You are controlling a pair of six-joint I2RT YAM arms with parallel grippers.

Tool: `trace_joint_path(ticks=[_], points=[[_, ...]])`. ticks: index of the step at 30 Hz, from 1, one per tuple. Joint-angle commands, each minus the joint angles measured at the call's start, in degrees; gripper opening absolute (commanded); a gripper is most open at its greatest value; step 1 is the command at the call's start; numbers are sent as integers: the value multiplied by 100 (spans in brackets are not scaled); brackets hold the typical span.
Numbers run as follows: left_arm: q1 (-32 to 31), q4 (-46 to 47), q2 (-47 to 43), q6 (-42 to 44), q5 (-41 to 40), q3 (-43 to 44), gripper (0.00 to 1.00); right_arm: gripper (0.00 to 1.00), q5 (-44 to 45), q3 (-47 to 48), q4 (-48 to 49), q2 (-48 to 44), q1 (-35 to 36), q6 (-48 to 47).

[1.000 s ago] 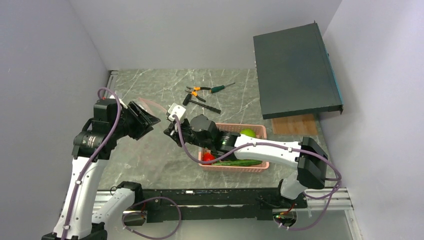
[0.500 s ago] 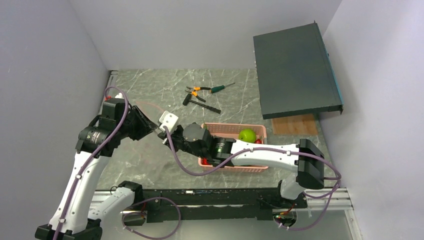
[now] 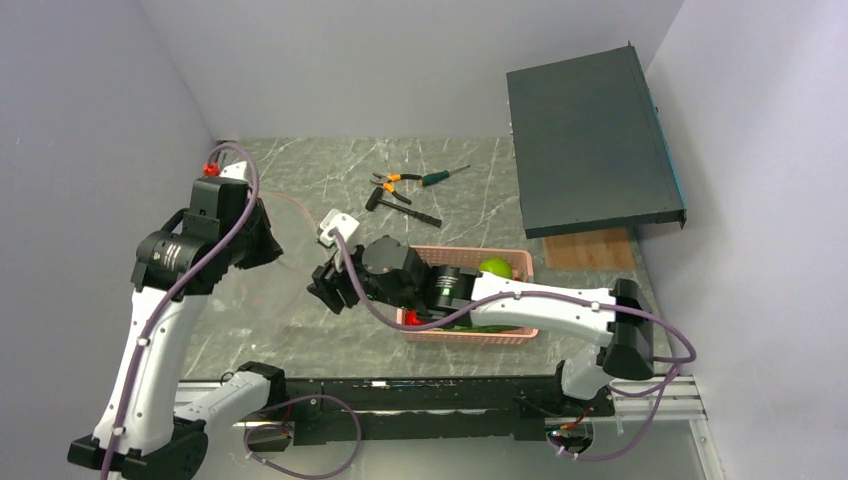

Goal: Place the food in the zip-top bag and seal the zipper
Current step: Pick up the zipper food storage bag at the center of the board.

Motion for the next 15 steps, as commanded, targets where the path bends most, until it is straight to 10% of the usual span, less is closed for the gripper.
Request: trace_joint_path(ticks=[1,15], points=[[13,-722,370,1019,-573,384,0,58,-293,-80,-708,-898,-180,703],[-47,1323,-369,1259,1697,-1967,0,61,-407,-1866,-2023,-2579,-1598,989]])
